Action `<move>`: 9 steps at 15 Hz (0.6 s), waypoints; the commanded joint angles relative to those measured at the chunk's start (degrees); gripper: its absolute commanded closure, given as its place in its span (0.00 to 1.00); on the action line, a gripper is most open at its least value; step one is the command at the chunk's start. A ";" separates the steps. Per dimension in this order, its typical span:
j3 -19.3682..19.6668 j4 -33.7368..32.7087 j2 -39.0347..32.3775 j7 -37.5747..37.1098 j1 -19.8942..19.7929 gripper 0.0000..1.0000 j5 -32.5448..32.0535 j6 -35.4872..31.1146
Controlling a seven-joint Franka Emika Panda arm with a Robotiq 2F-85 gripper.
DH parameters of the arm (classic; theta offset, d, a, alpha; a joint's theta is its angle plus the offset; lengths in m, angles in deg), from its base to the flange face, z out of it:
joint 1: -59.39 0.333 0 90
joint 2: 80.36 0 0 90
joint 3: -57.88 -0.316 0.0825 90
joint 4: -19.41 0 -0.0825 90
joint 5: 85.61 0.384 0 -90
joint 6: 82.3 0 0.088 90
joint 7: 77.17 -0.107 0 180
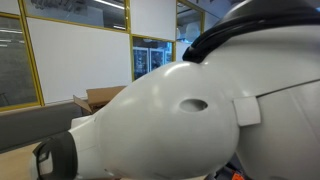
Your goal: Put the rope, the measuring tape at the right, the turnip plushie and the measuring tape in the box respectively
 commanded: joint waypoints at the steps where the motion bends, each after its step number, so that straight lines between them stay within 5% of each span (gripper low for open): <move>1: 0.85 -1.53 2.01 -0.72 -0.42 0.38 1.65 0.91; 9: 6.71 1.00 1.15 -0.57 1.03 0.38 -0.55 -0.20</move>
